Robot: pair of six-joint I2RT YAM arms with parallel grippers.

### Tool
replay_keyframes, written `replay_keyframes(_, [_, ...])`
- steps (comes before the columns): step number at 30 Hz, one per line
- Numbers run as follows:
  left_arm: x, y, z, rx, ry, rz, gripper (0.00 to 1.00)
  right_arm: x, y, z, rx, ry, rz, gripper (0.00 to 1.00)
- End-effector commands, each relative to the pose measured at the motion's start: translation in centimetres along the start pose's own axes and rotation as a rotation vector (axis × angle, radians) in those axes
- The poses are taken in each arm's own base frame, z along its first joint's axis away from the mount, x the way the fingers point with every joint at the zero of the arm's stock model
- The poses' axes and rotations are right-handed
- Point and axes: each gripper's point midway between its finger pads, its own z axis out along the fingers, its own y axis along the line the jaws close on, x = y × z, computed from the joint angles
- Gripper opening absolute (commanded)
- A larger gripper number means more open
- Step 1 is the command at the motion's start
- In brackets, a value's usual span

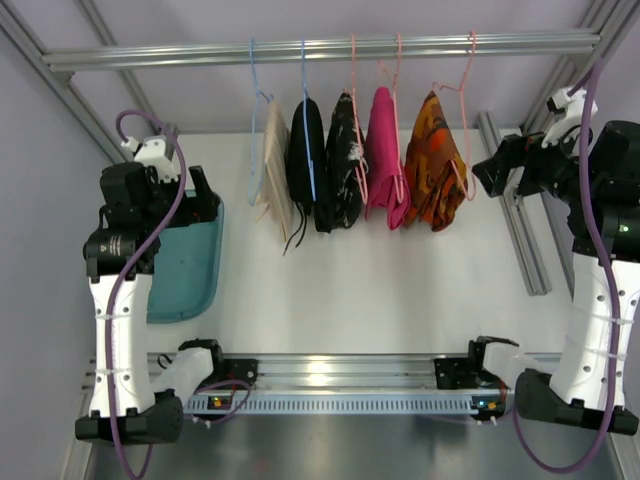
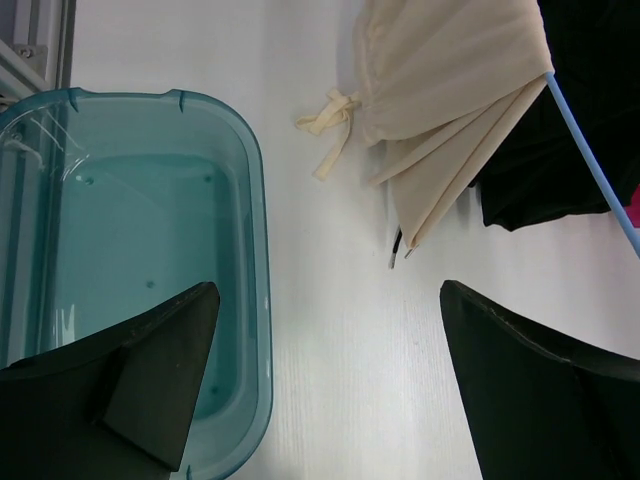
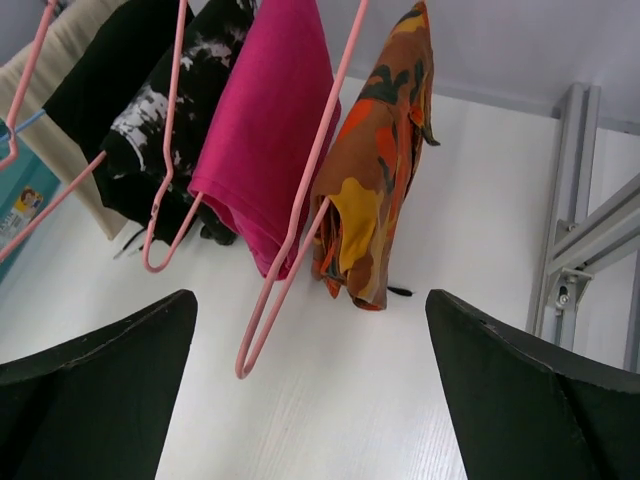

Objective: Remove the trousers from the hanger

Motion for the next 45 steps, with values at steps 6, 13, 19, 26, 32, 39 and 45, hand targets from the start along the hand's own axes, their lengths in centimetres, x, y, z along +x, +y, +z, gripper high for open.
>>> replay_keyframes(6, [-6.4,-2.5,-2.1,0.088,-0.154,-0.018,0.98,-5.0,0.2,-0.5,-0.006,-0.144,-0.008,0.99])
replay_keyframes(13, [-11.0,-8.7,-2.8,0.422,-0.203,-0.135,0.98,-6.8,0.4,0.2,-0.041,-0.165,0.03,0.99])
replay_keyframes(19, [-12.3,-10.8,0.0,0.574,-0.176,-0.285,0.94,-8.2,0.3,0.3,-0.044,-0.186,0.028,0.99])
replay_keyframes(26, [-13.1,-12.8,1.5,0.756,-0.199,-0.332,0.76,-8.4,0.2,1.0,-0.059,-0.182,0.041,0.99])
replay_keyframes(32, [-11.5,-13.4,2.7,0.791,-0.141,-0.381,0.67,-8.5,-0.2,1.6,-0.058,-0.178,0.05,0.99])
replay_keyframes(39, [-9.9,-15.4,3.2,0.844,-0.084,-0.394,0.61,-7.8,-0.5,2.2,-0.057,-0.159,0.062,0.99])
replay_keyframes(45, [-9.8,-17.0,3.3,0.919,-0.059,-0.437,0.46,-8.1,0.0,1.7,-0.072,-0.17,0.055,0.99])
